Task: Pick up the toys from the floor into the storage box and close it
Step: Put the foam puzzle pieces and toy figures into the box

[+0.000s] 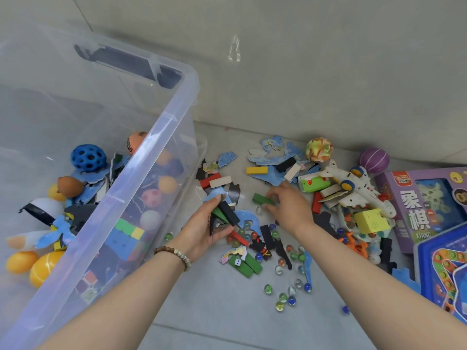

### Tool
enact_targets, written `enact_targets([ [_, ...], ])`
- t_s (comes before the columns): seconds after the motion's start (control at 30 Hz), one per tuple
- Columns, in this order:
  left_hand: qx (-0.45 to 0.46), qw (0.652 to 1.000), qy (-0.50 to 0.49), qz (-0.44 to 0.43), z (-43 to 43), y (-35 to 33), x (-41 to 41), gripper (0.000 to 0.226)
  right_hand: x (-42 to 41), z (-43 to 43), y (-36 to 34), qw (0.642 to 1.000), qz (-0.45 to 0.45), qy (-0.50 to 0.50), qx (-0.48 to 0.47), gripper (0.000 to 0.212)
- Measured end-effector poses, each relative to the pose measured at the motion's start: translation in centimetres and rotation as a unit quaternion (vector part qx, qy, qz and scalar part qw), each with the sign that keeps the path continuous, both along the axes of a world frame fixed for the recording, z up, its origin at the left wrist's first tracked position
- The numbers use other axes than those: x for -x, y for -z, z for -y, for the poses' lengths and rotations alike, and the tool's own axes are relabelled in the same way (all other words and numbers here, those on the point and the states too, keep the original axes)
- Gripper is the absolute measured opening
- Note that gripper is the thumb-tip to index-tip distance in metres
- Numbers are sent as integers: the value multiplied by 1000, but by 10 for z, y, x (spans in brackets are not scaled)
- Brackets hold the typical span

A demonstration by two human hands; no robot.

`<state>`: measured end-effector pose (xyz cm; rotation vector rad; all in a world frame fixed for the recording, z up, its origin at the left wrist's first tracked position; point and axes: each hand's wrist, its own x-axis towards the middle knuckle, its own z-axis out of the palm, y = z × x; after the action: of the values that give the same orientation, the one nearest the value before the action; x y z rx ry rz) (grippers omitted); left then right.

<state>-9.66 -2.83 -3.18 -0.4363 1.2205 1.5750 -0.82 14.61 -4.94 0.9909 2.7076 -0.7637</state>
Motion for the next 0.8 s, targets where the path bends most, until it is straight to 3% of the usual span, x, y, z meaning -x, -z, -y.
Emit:
enact_targets([
  [0.07,-8,1000,-2,11,-2,-2,-1,30,1,7,-9,987,-100,85,97,16],
  [0.13,-18,1000,11,12,-7,-4,-1,41,2,16,-22,957,-166,109,209,14],
  [0.23,-33,999,39,6,-20,-5,-1,56,3,28,-36,943,-148,66,292,14],
  [0.3,-41,998,35,10,-28,-7,0,48,4,24,-37,932,-161,80,316,10],
  [0.4,-45,999,17,8,-37,-3,-1,45,2,4,-29,922,-195,172,285,6],
  [0.47,-21,1000,8,-11,-39,2,-1,45,-2,-14,-20,941,-186,195,204,10],
  [0.63,13,999,-26,-36,-46,8,11,22,6,-40,-6,984,-108,106,93,59],
  [0.8,7,998,-18,-56,-56,4,20,35,38,-46,-3,997,-5,60,38,87],
])
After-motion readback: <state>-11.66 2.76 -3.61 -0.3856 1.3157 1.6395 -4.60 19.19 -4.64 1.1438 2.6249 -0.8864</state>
